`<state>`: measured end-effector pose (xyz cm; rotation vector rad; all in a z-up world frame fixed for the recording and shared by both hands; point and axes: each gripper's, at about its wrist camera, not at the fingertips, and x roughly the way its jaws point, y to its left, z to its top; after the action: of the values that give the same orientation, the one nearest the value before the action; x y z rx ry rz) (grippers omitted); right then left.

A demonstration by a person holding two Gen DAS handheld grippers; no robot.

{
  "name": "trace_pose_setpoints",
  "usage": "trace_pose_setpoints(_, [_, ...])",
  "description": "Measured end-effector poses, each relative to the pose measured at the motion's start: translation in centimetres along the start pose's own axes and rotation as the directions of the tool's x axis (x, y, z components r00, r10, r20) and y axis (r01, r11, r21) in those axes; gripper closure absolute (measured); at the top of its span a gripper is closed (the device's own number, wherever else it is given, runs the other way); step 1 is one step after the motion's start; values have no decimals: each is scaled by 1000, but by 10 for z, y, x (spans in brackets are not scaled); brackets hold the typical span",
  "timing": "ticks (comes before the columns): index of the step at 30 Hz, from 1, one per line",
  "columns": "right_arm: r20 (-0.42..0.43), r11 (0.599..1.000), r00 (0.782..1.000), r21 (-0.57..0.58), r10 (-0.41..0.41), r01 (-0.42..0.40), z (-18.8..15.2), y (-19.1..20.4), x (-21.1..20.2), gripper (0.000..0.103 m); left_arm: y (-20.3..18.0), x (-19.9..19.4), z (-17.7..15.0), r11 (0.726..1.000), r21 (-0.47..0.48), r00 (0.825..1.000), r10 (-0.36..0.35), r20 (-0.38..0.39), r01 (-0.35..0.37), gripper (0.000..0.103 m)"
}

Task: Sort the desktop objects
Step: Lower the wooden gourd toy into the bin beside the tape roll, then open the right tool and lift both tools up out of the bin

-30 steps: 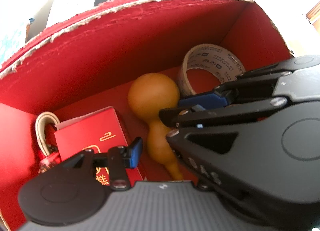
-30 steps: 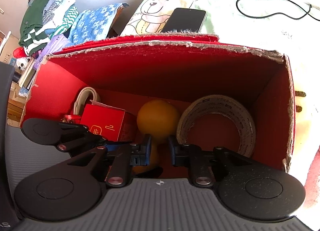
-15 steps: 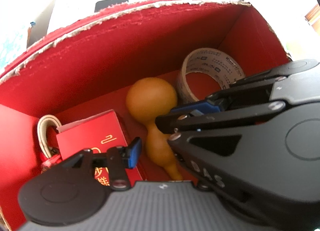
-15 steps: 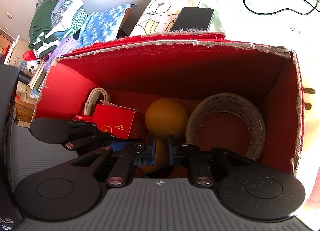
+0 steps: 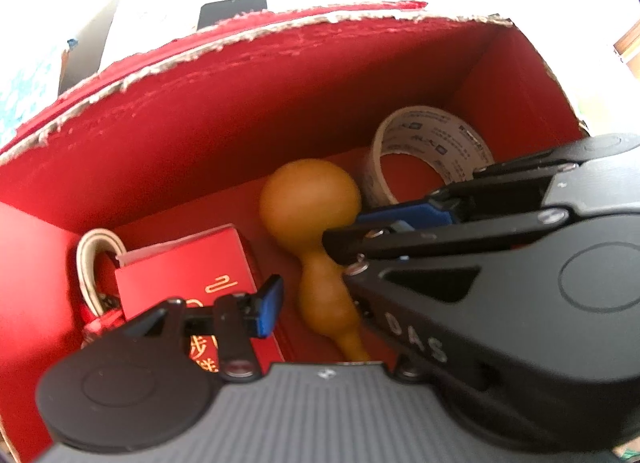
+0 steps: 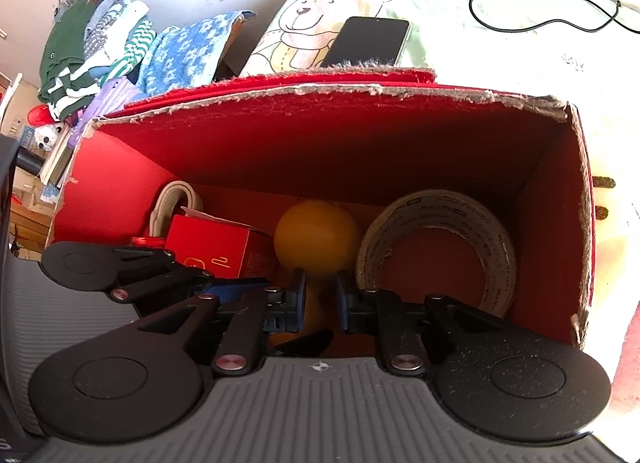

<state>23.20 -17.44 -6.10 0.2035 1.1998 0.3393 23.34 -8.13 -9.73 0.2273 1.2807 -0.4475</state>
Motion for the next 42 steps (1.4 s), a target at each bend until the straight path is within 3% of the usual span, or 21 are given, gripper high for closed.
trace_pose_setpoints(22, [9,1000,1000,-5,-10,10,-2,0,-1,86,-4,-6,-1,1000,0,1000,15,7,-15,46])
trace_pose_setpoints(28, [73,996,997,-87,-13,20,-10,7,-25,81,-8,-27,-11,998,-12,995,65,76,-65,45])
trace_pose_setpoints(29, [88,994,996,-102,-17,26,-13,10,-32,81,-12,-33,-15,997,-14,993,74,88,-73,41])
trace_pose_setpoints(31, [133,991,991,-129,-21,38,-19,13,-48,81,-22,-46,-23,994,-13,985,109,135,-108,30])
trace_pose_setpoints(33, [191,990,981,-127,-28,53,-26,15,-65,73,-34,-60,-35,976,-24,954,215,207,-214,3])
trace_pose_setpoints(35, [229,992,973,-124,-10,39,-32,17,-82,67,-44,-78,-46,961,-48,920,274,281,-272,2])
trace_pose_setpoints(39, [283,992,959,-127,20,17,-46,20,-113,61,-52,-110,-62,958,-141,911,281,300,-249,1])
trace_pose_setpoints(42, [322,988,946,-155,37,15,-61,26,-132,57,-62,-126,-73,935,-204,884,343,318,-289,1])
